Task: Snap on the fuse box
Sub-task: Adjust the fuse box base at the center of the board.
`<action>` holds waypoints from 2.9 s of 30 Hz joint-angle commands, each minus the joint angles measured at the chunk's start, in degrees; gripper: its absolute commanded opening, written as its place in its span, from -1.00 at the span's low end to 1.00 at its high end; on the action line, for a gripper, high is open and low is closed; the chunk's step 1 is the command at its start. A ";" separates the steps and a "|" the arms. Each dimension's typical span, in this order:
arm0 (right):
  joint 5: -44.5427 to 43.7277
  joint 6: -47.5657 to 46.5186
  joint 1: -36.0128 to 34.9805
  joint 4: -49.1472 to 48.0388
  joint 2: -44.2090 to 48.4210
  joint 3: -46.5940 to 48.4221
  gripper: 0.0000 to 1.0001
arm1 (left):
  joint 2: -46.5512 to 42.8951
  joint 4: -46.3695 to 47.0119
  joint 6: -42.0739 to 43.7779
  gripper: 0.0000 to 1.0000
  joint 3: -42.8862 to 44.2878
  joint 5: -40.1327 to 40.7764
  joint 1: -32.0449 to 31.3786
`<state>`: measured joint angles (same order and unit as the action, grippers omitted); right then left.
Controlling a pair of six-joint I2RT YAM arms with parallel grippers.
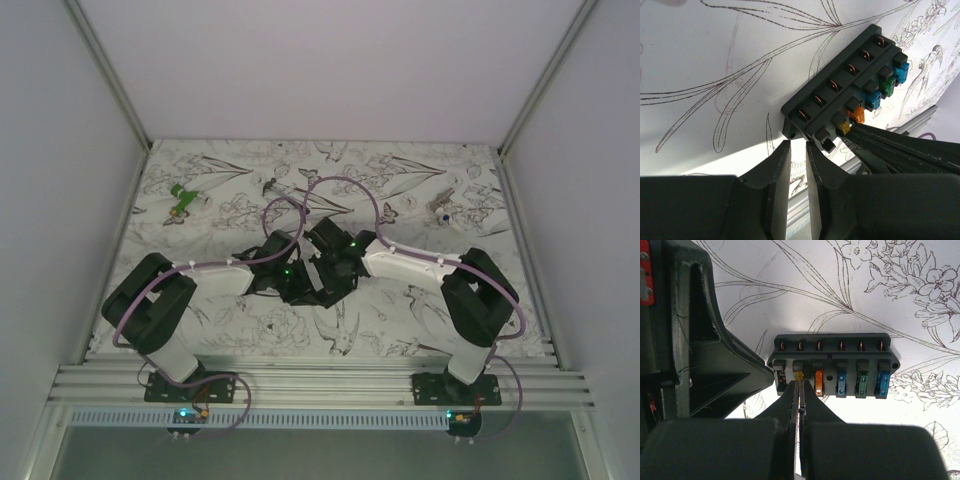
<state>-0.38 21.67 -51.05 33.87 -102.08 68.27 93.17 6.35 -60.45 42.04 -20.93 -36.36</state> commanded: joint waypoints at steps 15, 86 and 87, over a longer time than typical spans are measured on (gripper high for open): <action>-10.49 -0.32 -5.01 9.41 -16.37 -7.62 -1.00 | 0.23 0.59 -0.72 -0.58 -1.80 1.20 0.85; 3.89 35.41 6.62 -37.54 17.33 -33.11 -0.45 | 7.36 -22.16 27.76 -0.34 20.53 4.26 -5.06; 3.94 35.39 6.66 -37.56 17.21 -33.11 -0.45 | 7.22 -22.12 27.32 -0.34 20.50 4.54 -5.07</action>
<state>4.01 56.25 -44.75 -2.46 -83.77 35.64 99.39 -13.98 -33.12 61.63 -16.67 -40.73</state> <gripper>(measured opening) 0.280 0.329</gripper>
